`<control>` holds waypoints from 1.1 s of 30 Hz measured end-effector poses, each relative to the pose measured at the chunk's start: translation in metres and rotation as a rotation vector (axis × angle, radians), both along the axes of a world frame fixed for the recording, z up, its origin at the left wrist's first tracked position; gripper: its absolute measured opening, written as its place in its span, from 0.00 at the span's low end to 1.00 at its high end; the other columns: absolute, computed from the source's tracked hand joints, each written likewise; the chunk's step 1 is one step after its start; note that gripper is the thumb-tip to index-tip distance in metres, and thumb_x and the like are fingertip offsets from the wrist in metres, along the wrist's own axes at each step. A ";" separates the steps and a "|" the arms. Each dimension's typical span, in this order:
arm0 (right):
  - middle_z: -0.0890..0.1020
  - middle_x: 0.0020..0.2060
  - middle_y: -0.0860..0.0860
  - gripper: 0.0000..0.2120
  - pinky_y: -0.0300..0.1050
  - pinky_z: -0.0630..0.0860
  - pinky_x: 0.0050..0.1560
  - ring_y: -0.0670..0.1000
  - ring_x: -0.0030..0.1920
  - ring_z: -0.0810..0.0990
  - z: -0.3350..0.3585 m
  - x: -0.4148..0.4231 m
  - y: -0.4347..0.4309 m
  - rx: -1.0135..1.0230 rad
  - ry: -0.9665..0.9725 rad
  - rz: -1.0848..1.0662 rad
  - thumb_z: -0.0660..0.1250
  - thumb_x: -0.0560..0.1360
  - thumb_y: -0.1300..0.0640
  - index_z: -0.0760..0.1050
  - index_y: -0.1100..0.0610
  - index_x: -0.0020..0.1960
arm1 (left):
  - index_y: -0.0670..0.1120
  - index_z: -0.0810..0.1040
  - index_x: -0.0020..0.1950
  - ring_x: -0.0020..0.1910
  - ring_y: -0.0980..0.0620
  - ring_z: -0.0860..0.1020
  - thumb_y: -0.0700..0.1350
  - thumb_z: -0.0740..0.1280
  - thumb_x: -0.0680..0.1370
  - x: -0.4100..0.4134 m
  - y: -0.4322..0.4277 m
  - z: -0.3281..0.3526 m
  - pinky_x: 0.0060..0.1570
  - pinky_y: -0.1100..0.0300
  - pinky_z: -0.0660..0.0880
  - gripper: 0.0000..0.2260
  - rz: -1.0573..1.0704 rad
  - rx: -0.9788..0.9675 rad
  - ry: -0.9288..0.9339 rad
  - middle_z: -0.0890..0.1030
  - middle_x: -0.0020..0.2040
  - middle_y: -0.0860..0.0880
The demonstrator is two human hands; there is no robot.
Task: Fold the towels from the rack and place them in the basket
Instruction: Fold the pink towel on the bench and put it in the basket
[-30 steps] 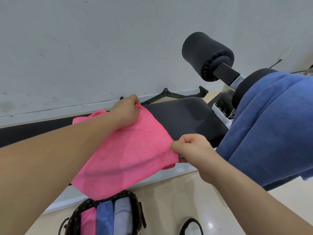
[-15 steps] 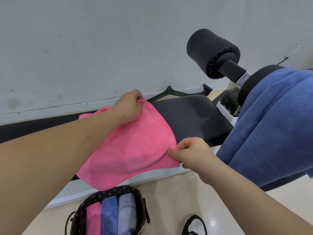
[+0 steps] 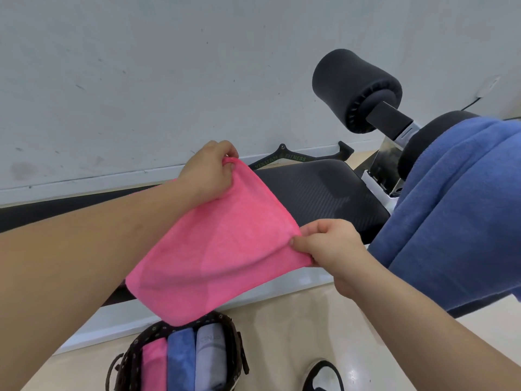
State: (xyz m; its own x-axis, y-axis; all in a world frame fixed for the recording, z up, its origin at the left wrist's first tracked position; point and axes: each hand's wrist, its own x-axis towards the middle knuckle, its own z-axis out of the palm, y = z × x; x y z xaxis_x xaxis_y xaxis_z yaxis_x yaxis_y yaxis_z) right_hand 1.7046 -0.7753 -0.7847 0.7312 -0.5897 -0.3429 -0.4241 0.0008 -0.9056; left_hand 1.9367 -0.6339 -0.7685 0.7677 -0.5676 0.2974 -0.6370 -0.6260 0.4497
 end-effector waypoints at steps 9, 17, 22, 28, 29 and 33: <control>0.84 0.36 0.48 0.08 0.47 0.80 0.38 0.51 0.37 0.82 0.049 0.021 0.020 -0.397 -0.179 -0.039 0.70 0.76 0.61 0.83 0.50 0.41 | 0.49 0.79 0.56 0.54 0.47 0.77 0.41 0.61 0.83 -0.010 0.088 0.068 0.56 0.53 0.73 0.08 0.142 -0.104 -0.043 0.78 0.55 0.47; 0.83 0.49 0.56 0.10 0.43 0.80 0.32 0.55 0.31 0.86 0.105 0.019 0.087 -0.275 -0.523 -0.143 0.65 0.79 0.66 0.81 0.53 0.49 | 0.50 0.79 0.51 0.47 0.48 0.83 0.39 0.60 0.82 -0.063 0.182 0.123 0.51 0.53 0.79 0.10 0.244 -0.338 0.044 0.82 0.46 0.53; 0.76 0.52 0.50 0.13 0.35 0.77 0.55 0.43 0.47 0.77 0.125 0.007 0.120 -0.721 -0.664 -0.133 0.62 0.79 0.67 0.83 0.56 0.53 | 0.54 0.77 0.54 0.38 0.57 0.77 0.39 0.59 0.80 -0.103 0.226 0.144 0.42 0.60 0.76 0.12 0.256 -0.525 0.024 0.80 0.44 0.53; 0.78 0.48 0.50 0.14 0.32 0.71 0.54 0.43 0.49 0.74 0.123 0.001 0.135 -0.874 -0.638 -0.083 0.63 0.79 0.69 0.85 0.59 0.54 | 0.54 0.77 0.49 0.31 0.55 0.71 0.38 0.59 0.80 -0.139 0.269 0.145 0.35 0.58 0.71 0.12 0.213 -0.524 -0.031 0.79 0.41 0.43; 0.78 0.48 0.50 0.13 0.40 0.74 0.57 0.44 0.50 0.75 0.121 0.003 0.136 -0.843 -0.627 -0.081 0.63 0.78 0.68 0.85 0.58 0.53 | 0.54 0.77 0.48 0.31 0.55 0.71 0.37 0.59 0.80 -0.140 0.273 0.139 0.35 0.58 0.71 0.12 0.205 -0.509 -0.021 0.79 0.41 0.44; 0.81 0.48 0.45 0.13 0.55 0.84 0.52 0.54 0.47 0.86 0.114 0.015 0.143 -0.538 -0.621 -0.072 0.64 0.78 0.65 0.84 0.51 0.50 | 0.54 0.77 0.48 0.30 0.57 0.71 0.37 0.61 0.81 -0.133 0.280 0.109 0.31 0.67 0.70 0.12 0.224 -0.516 0.024 0.80 0.40 0.47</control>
